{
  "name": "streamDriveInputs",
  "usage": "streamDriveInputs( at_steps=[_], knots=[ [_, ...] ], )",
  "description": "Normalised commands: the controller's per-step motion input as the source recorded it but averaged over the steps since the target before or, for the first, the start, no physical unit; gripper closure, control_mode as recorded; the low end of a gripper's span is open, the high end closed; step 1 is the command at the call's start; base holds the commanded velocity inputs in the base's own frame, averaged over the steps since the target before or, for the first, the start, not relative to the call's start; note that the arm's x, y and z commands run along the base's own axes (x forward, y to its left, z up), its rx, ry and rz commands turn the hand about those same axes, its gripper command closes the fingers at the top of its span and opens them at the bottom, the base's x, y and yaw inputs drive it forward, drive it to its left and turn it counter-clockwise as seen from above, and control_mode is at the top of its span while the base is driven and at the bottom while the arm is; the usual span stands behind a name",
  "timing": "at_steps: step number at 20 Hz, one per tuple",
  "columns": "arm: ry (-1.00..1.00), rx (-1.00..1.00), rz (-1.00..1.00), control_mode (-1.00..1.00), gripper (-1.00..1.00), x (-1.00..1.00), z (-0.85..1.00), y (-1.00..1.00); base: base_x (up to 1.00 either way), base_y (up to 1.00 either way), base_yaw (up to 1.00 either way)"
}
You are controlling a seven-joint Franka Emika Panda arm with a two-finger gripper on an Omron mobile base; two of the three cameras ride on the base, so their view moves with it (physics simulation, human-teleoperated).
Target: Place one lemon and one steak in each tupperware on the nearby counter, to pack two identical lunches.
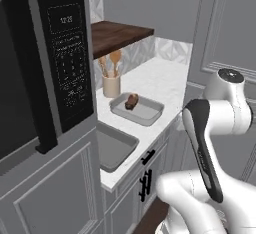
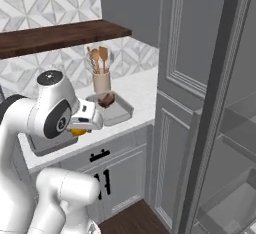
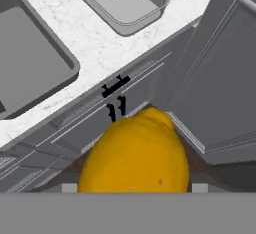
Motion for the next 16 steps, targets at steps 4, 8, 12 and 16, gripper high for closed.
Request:
streamDriveInputs(
  at_steps=[4, 8, 12, 16],
  knots=[
    [0.00, 0.00, 0.00, 1.00, 1.00, 0.00, 0.00, 0.00, 0.60, -0.03, -0.08],
    [0.00, 0.00, 0.00, 1.00, 1.00, 0.00, 0.00, 0.00, 0.12, 0.00, 0.00],
    [0.00, 0.00, 0.00, 1.00, 1.00, 0.00, 0.00, 0.00, 0.43, 0.00, 0.01],
    [0.00, 0.00, 0.17, -1.00, 1.00, 1.00, 0.00, 0.00, 0.00, 0.00, 0.00]
  ],
)
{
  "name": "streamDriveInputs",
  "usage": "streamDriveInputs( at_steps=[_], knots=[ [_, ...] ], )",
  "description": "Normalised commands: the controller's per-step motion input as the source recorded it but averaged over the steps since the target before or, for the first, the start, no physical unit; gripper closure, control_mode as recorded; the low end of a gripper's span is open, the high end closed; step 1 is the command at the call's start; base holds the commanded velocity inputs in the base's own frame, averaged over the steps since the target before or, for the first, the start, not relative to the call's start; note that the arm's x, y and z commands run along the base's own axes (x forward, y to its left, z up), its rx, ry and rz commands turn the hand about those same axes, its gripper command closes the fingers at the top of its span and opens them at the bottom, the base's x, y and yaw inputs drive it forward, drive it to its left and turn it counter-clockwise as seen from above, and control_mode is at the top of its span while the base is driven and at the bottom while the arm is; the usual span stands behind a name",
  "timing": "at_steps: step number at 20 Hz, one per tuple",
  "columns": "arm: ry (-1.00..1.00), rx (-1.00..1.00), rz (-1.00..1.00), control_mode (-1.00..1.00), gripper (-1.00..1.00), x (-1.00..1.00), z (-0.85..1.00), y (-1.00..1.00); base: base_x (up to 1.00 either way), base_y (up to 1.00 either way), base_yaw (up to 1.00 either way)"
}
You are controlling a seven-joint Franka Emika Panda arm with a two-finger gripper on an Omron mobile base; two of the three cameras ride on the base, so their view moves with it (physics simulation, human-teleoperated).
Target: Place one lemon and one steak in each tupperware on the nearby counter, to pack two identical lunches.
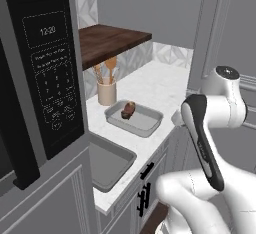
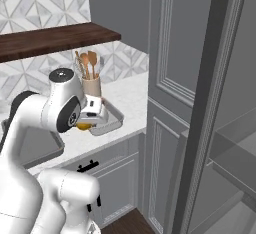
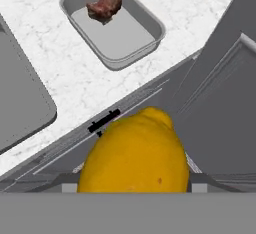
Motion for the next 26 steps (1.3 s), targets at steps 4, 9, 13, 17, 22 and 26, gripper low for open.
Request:
streamDriveInputs(
  at_steps=[4, 9, 13, 17, 22, 26],
  knots=[
    [0.00, 0.00, 0.18, -1.00, 1.00, 1.00, -0.08, 0.02, 0.00, 0.00, 0.00],
    [0.04, 0.00, 0.13, -1.00, 1.00, 1.00, -0.35, 0.16, 0.00, 0.00, 0.00],
    [0.23, 0.00, 0.02, -1.00, 1.00, 1.00, -0.43, 0.36, 0.00, 0.00, 0.00],
    [0.54, -0.09, 0.00, -1.00, 1.00, 1.00, -0.13, 0.38, 0.00, 0.00, 0.00],
    [0.33, -0.11, 0.00, -1.00, 1.00, 0.22, -0.31, 0.11, 0.00, 0.00, 0.00],
    [-0.09, -0.01, 0.00, -1.00, 1.00, 0.04, -0.97, 0.00, 0.00, 0.00, 0.00]
  ],
)
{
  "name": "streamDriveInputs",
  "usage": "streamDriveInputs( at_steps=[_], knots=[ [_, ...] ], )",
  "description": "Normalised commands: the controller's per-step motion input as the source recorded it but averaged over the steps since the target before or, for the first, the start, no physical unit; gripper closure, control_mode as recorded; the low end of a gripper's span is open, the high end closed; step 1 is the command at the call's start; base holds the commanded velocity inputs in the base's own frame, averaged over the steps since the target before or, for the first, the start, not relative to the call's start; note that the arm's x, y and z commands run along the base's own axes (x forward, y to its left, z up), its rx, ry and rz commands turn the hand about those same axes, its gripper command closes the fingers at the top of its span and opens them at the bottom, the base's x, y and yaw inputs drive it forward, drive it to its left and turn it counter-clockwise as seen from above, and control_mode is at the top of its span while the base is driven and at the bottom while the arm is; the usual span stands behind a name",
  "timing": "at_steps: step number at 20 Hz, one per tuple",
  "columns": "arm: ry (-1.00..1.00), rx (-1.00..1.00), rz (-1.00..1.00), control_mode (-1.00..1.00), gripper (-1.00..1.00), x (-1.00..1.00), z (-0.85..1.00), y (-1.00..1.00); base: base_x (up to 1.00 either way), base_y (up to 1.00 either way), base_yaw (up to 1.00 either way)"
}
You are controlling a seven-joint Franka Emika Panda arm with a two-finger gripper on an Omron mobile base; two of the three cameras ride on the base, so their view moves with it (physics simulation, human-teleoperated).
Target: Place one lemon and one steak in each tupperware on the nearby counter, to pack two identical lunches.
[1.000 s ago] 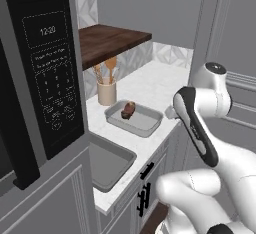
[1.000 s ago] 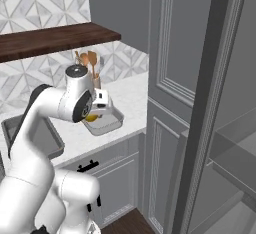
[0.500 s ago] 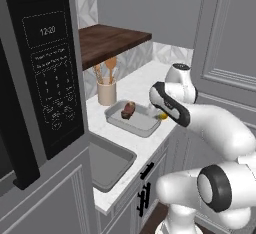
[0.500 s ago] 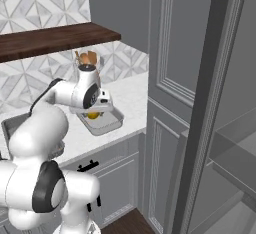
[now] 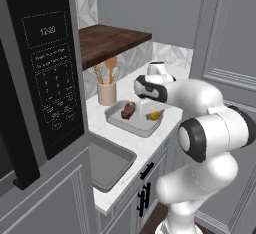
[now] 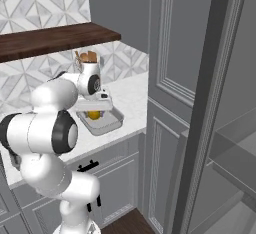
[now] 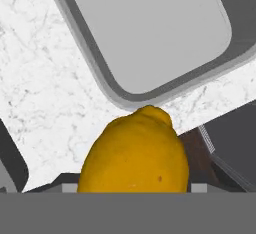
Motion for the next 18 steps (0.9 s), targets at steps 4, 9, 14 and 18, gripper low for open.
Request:
streamDriveInputs(
  at_steps=[4, 9, 14, 18],
  knots=[
    [-0.01, 0.00, 0.01, -1.00, 1.00, 0.62, -0.64, 0.01, 0.00, 0.00, 0.00],
    [0.00, 0.03, 0.00, -1.00, 1.00, 0.98, 0.09, 0.09, 0.00, 0.00, 0.00],
    [0.00, 0.01, 0.00, -1.00, 1.00, 0.73, -0.22, 0.20, 0.00, 0.00, 0.00],
    [0.00, 0.00, 0.00, -1.00, 1.00, 0.16, -0.74, 0.01, 0.00, 0.00, 0.00]
  ],
)
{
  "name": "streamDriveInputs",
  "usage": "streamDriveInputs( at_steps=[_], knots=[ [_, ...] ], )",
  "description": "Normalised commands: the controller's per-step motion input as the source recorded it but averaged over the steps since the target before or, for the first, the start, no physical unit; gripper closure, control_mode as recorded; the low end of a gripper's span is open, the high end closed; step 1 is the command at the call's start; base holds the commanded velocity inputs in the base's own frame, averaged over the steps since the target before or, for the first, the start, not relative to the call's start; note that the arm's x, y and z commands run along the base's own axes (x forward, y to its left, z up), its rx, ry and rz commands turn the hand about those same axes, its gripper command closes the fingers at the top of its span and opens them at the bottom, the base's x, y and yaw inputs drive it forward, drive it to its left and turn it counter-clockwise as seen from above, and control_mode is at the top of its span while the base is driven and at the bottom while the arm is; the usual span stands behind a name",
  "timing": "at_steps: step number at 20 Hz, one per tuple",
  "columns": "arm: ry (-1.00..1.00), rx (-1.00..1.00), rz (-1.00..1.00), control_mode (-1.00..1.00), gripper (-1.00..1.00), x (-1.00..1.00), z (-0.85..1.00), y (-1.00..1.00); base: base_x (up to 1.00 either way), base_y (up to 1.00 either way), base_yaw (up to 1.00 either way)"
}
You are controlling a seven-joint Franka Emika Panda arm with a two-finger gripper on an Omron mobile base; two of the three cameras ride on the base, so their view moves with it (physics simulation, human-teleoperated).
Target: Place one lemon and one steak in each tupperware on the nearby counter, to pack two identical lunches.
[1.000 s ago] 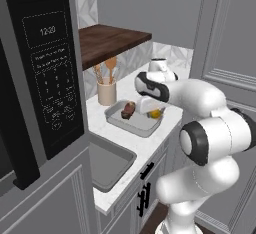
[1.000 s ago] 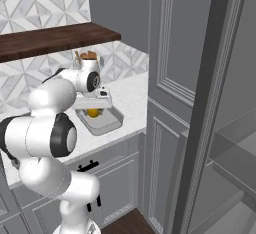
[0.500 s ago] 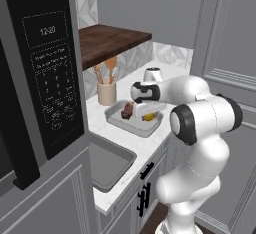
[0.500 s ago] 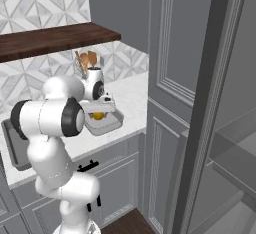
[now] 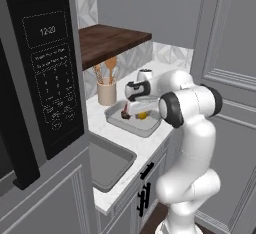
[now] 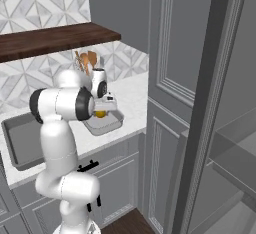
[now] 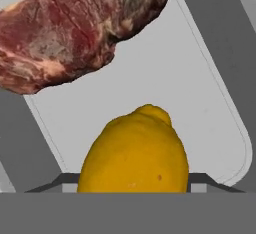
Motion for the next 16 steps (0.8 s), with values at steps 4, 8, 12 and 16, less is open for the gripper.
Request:
streamDriveInputs(
  at_steps=[4, 8, 12, 16],
  knots=[
    [0.00, 0.00, 0.00, -1.00, 1.00, 0.00, -0.35, 0.00, 0.00, 0.00, 0.00],
    [0.00, 0.00, 0.00, -1.00, 1.00, 0.01, -0.01, 0.00, 0.00, 0.00, 0.00],
    [0.00, 0.00, 0.00, -1.00, -1.00, 0.16, 0.00, 0.05, 0.00, 0.00, 0.00],
    [0.00, 0.00, 0.00, -1.00, -1.00, 0.04, 0.01, 0.01, 0.00, 0.00, 0.00]
  ],
)
